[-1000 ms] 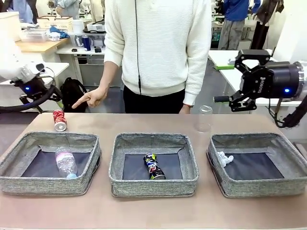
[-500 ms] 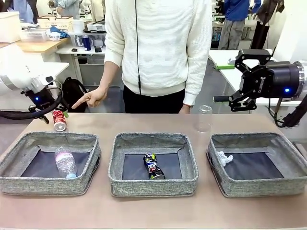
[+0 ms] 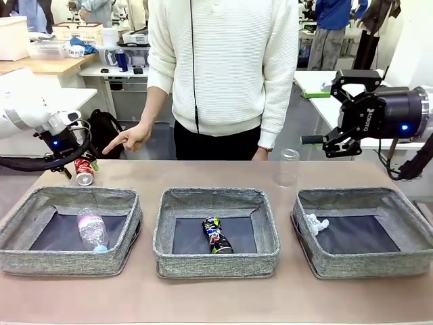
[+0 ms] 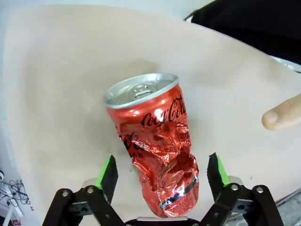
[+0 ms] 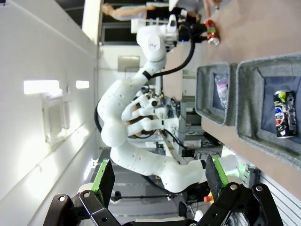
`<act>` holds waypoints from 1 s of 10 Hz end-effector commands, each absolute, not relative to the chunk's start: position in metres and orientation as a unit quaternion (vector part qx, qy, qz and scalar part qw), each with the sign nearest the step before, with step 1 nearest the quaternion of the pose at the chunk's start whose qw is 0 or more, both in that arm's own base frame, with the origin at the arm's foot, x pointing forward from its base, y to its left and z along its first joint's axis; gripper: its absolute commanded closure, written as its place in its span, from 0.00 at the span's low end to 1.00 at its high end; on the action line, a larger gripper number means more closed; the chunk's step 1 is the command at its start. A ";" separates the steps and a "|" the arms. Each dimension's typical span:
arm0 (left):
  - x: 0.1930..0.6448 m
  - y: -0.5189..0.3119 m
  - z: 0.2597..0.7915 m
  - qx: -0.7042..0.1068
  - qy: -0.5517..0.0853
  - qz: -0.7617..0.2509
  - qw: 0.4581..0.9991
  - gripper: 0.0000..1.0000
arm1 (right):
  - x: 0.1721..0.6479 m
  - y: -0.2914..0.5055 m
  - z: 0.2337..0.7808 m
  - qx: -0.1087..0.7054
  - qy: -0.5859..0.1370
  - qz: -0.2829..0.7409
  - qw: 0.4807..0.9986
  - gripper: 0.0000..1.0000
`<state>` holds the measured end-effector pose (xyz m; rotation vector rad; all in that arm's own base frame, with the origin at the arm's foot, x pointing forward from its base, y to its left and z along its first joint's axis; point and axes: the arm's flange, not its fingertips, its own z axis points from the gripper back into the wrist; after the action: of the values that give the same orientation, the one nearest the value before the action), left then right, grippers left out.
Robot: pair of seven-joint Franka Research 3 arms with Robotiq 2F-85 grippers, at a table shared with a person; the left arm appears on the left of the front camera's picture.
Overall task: Sort the waste into the appropriate baskets.
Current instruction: Pick up the waste item pointed out by the person.
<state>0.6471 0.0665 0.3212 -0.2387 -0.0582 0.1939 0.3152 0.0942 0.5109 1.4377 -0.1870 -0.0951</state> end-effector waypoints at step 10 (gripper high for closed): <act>0.637 0.068 0.329 -0.074 -0.040 0.115 0.990 1.00 | 0.316 0.095 0.514 0.658 -0.081 -0.045 0.747 0.00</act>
<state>0.6486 0.0647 0.3258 -0.1841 -0.0703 0.1965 0.3152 0.0942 0.5109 1.4380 -0.1868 -0.0949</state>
